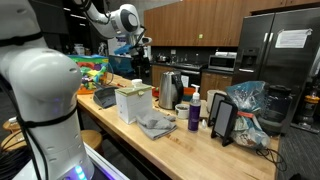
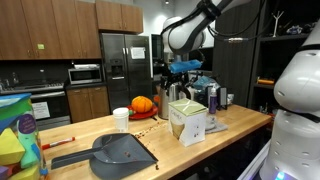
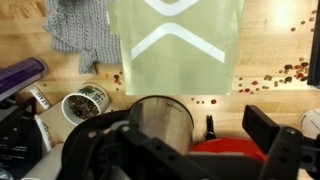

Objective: Lift open the lid of the white box

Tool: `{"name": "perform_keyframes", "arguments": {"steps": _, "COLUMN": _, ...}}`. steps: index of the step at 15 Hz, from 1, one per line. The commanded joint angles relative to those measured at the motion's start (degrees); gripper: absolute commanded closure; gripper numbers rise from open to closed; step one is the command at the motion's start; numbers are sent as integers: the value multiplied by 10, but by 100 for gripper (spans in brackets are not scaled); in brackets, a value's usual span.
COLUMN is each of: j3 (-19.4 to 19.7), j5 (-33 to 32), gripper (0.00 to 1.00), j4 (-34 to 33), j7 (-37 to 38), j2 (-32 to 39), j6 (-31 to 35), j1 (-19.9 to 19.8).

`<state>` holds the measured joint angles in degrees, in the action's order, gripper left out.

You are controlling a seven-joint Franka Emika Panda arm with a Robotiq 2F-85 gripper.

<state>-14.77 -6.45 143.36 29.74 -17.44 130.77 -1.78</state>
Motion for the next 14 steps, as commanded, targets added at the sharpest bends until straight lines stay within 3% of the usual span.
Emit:
{"name": "perform_keyframes", "arguments": {"steps": 1, "j3": 6, "j5": -18, "gripper": 0, "j4": 6, "j7": 30, "j2": -5, "j6": 1, "j1": 7}}
{"name": "perform_keyframes", "arguments": {"steps": 7, "j3": 14, "j5": -16, "gripper": 0, "j4": 11, "j7": 68, "j2": -16, "j6": -3, "j1": 6}}
{"name": "perform_keyframes", "arguments": {"steps": 14, "j3": 53, "j5": 4, "gripper": 0, "j4": 11, "j7": 52, "j2": -23, "j6": -19, "j1": 2}}
